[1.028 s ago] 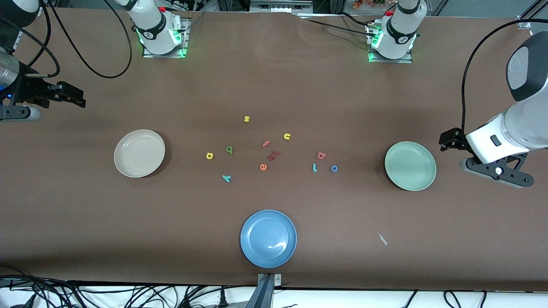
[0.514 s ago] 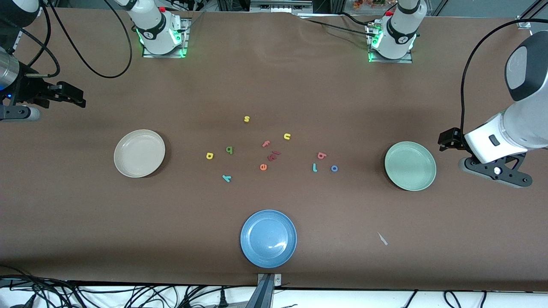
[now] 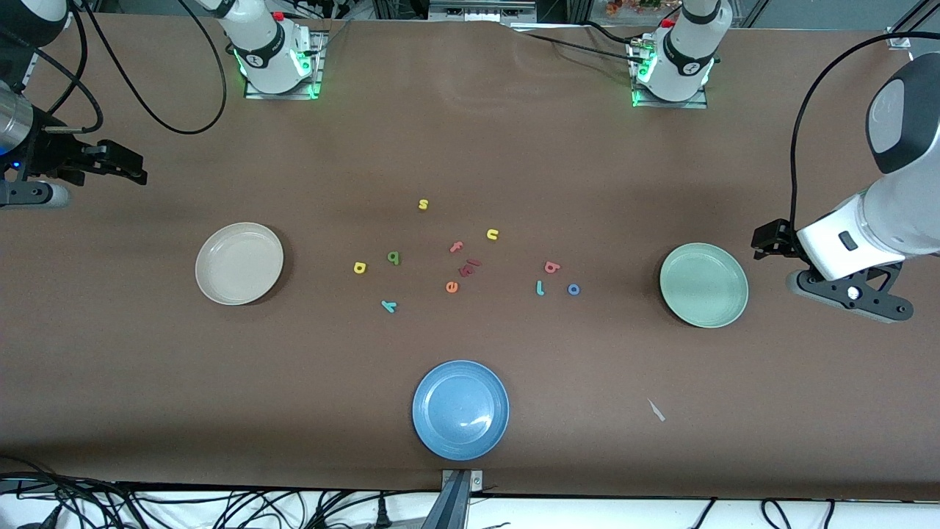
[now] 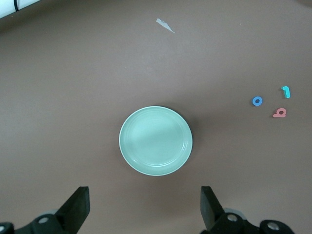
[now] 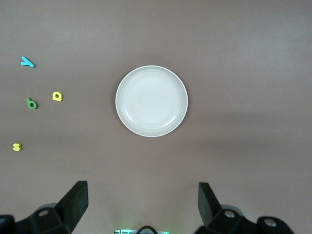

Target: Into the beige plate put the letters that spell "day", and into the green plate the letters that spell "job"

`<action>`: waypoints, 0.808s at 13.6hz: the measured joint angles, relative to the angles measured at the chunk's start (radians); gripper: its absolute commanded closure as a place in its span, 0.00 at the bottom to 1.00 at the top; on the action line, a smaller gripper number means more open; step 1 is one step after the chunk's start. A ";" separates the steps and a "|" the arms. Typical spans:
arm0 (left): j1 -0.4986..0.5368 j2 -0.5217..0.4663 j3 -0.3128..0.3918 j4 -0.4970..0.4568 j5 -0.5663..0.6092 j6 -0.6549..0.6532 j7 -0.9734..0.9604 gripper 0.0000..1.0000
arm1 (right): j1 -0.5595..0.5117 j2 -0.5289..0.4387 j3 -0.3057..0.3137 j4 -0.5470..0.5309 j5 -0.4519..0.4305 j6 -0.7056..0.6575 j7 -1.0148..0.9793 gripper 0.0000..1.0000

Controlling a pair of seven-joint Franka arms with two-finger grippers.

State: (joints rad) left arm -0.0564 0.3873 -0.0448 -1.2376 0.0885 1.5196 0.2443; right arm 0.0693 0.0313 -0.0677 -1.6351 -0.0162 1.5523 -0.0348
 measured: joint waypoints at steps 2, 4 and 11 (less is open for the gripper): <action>0.000 0.000 0.000 0.000 0.000 0.000 0.000 0.00 | 0.000 0.000 0.000 0.000 0.000 0.000 0.000 0.00; 0.001 0.000 0.000 0.000 0.000 0.000 0.000 0.00 | 0.000 0.000 0.000 0.000 0.000 0.000 0.000 0.00; 0.009 0.016 0.005 -0.003 0.000 0.000 0.000 0.00 | 0.000 0.000 0.000 0.000 0.000 0.000 0.000 0.00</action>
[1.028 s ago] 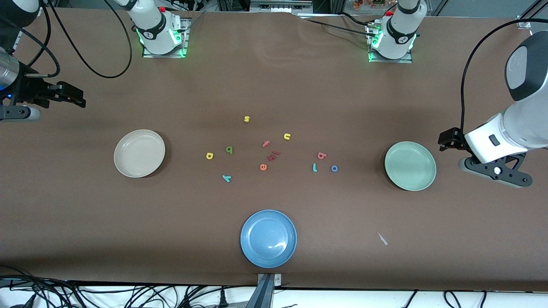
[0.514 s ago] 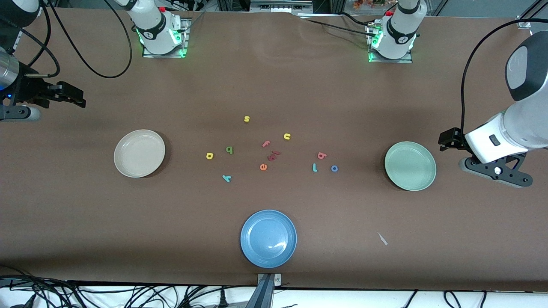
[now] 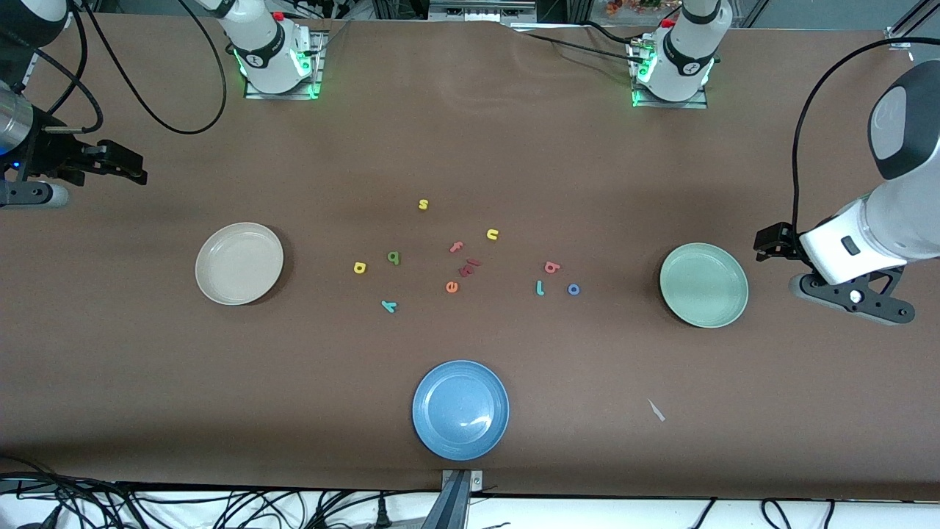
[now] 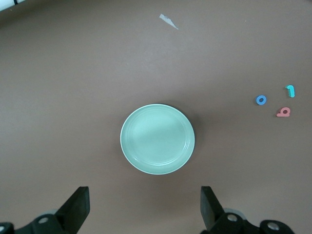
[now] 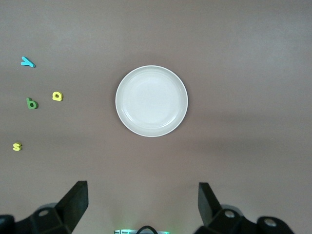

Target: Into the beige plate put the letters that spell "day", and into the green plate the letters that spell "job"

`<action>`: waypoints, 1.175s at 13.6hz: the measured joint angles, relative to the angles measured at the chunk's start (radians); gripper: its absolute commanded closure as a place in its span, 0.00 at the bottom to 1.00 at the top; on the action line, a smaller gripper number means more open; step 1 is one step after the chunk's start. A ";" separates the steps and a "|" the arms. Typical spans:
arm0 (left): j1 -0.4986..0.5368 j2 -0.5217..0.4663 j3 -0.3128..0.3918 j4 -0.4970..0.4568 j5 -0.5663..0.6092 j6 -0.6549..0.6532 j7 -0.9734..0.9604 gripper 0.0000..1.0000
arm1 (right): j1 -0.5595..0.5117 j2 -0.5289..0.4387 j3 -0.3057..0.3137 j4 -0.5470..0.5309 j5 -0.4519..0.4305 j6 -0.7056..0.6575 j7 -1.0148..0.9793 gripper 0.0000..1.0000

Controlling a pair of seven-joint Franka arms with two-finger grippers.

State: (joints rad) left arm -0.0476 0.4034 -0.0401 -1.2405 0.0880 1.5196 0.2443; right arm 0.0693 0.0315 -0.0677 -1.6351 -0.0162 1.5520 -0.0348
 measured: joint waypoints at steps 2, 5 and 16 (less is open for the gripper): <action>0.000 0.009 0.000 0.000 0.000 0.000 0.000 0.00 | 0.000 0.000 0.000 0.000 0.000 0.000 0.000 0.00; 0.000 0.012 0.000 0.000 -0.005 0.001 0.000 0.00 | 0.000 0.000 0.000 0.000 0.000 0.000 0.000 0.00; 0.009 0.012 0.000 0.000 -0.006 0.046 0.000 0.00 | 0.000 0.000 0.000 0.000 0.000 0.000 0.000 0.00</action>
State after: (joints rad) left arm -0.0391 0.4151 -0.0402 -1.2404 0.0824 1.5653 0.2443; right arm 0.0692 0.0316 -0.0678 -1.6351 -0.0162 1.5516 -0.0348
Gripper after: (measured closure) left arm 0.000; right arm 0.000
